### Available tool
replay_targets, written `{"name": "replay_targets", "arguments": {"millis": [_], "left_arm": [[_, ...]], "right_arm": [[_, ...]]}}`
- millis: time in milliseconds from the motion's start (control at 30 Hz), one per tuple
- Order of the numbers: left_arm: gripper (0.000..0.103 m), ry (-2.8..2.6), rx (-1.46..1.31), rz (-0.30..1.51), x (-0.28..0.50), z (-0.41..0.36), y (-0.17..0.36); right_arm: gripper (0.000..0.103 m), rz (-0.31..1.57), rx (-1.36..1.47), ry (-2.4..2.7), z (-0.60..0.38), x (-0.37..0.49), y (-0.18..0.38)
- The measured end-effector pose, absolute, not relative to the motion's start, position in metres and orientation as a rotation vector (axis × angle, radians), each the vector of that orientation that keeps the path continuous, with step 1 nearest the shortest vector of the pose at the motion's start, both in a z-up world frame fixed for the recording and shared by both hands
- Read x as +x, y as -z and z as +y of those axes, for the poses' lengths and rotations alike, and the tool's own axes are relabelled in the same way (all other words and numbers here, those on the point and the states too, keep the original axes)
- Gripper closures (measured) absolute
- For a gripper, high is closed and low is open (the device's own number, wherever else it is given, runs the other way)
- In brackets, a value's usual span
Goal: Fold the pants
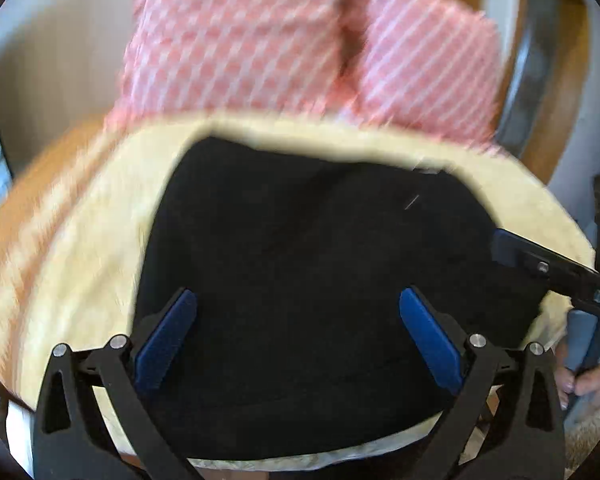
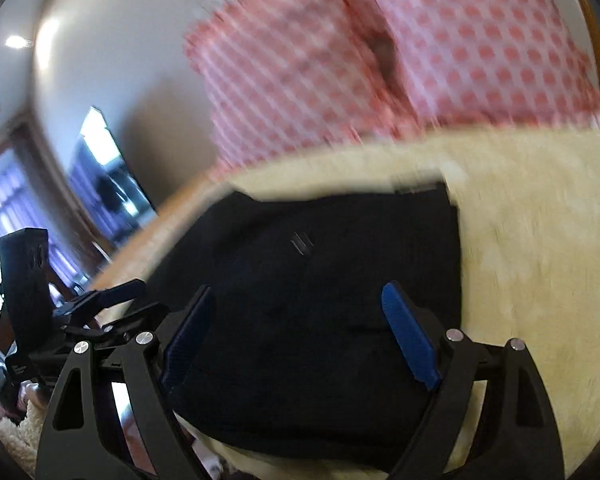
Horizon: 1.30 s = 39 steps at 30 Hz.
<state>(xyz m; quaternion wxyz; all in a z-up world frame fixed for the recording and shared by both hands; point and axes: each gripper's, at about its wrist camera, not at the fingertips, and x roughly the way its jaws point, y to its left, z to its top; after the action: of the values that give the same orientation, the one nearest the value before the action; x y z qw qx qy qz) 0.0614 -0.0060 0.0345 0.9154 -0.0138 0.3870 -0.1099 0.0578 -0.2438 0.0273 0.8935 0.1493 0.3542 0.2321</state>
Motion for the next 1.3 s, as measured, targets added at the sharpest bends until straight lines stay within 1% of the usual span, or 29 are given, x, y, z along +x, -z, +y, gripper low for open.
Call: {"name": "replay_targets", "arguments": {"millis": [33,167,300,367,433,467,500,533,633,733,767,800,867,1033,1067,1100,1133,1167,1300], "left_arm": [[0.002,0.231,-0.024,0.78,0.059,-0.005,-0.029],[0.002,0.234,0.02,0.737,0.05,-0.008,-0.024],[0.002,0.267,-0.006,0.721,0.051,-0.003,-0.025],[0.002,0.285,-0.03,0.713,0.047,0.001,-0.026],[0.002,0.293,-0.035,0.711,0.046,0.002,-0.026],[0.002,0.293,-0.033,0.711,0.045,0.003,-0.025],[0.002,0.293,-0.031,0.71,0.045,0.002,-0.025],[0.002,0.294,-0.029,0.71,0.045,0.001,-0.025],[0.002,0.302,-0.03,0.707,0.043,0.001,-0.025],[0.002,0.306,-0.03,0.704,0.043,0.001,-0.024],[0.002,0.306,-0.031,0.704,0.043,0.001,-0.024],[0.002,0.304,-0.031,0.703,0.043,0.001,-0.024],[0.002,0.306,-0.03,0.703,0.043,0.001,-0.024],[0.002,0.313,-0.038,0.704,0.043,0.002,-0.027],[0.002,0.334,-0.06,0.707,0.043,0.005,-0.03],[0.002,0.356,-0.087,0.707,0.043,0.009,-0.034],[0.002,0.394,-0.142,0.704,0.044,0.018,-0.043],[0.002,0.404,-0.178,0.696,0.046,0.025,-0.048],[0.002,0.358,-0.304,0.666,0.067,0.069,-0.074]], "right_arm": [[0.017,0.71,0.326,-0.494,-0.247,0.052,-0.026],[0.017,0.753,0.343,-0.498,-0.251,0.052,-0.032],[0.017,0.699,0.434,-0.436,-0.283,0.074,-0.062],[0.017,0.731,0.465,-0.4,-0.296,0.097,-0.064],[0.019,0.802,0.526,-0.391,-0.306,0.124,-0.054],[0.021,0.833,0.542,-0.387,-0.307,0.134,-0.048],[0.026,0.865,0.551,-0.374,-0.308,0.142,-0.042],[0.028,0.9,0.558,-0.362,-0.309,0.151,-0.034],[0.029,0.942,0.565,-0.361,-0.305,0.161,-0.02],[0.032,0.938,0.548,-0.359,-0.302,0.161,-0.018],[0.04,0.942,0.548,-0.369,-0.301,0.161,-0.017],[0.045,0.948,0.543,-0.372,-0.3,0.161,-0.017],[0.046,0.938,0.513,-0.38,-0.3,0.158,-0.017],[0.046,0.919,0.543,-0.393,-0.303,0.162,-0.015],[0.055,0.915,0.515,-0.386,-0.3,0.163,-0.016],[0.066,0.911,0.488,-0.387,-0.298,0.162,-0.017],[0.071,0.891,0.472,-0.412,-0.296,0.159,-0.02],[0.079,0.868,0.465,-0.437,-0.295,0.156,-0.025],[0.081,0.757,0.403,-0.536,-0.284,0.14,-0.046]]}}
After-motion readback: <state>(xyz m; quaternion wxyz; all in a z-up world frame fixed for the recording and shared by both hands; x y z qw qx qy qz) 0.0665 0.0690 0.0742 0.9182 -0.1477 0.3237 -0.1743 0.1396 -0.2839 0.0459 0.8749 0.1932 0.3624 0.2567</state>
